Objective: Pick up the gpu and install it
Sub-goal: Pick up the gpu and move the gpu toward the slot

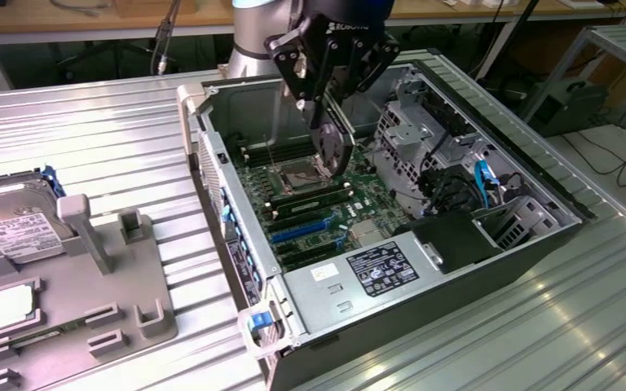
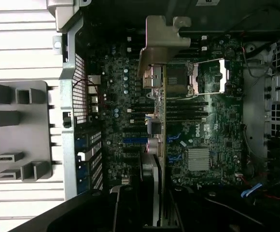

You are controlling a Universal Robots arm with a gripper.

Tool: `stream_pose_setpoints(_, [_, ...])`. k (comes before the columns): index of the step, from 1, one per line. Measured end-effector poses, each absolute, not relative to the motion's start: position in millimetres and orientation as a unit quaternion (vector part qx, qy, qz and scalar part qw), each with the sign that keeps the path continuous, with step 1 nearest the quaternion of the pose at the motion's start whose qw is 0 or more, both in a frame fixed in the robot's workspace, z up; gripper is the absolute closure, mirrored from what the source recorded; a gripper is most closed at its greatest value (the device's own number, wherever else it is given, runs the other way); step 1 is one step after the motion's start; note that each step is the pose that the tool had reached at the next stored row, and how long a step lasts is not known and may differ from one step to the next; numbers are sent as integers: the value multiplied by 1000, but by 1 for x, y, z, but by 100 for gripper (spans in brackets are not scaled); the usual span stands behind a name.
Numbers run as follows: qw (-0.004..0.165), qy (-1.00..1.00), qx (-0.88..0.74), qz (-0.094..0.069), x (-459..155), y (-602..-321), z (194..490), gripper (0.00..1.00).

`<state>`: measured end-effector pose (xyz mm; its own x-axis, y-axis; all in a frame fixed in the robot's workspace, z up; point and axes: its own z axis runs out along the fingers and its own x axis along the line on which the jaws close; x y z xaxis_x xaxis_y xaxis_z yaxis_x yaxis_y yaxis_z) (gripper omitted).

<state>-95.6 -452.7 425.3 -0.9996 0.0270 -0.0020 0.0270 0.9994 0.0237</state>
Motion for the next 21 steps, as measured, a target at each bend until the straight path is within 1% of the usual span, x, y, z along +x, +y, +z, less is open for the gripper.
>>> stream_pose_setpoints(21, [1,1000,11,12,-41,-453,425,72])
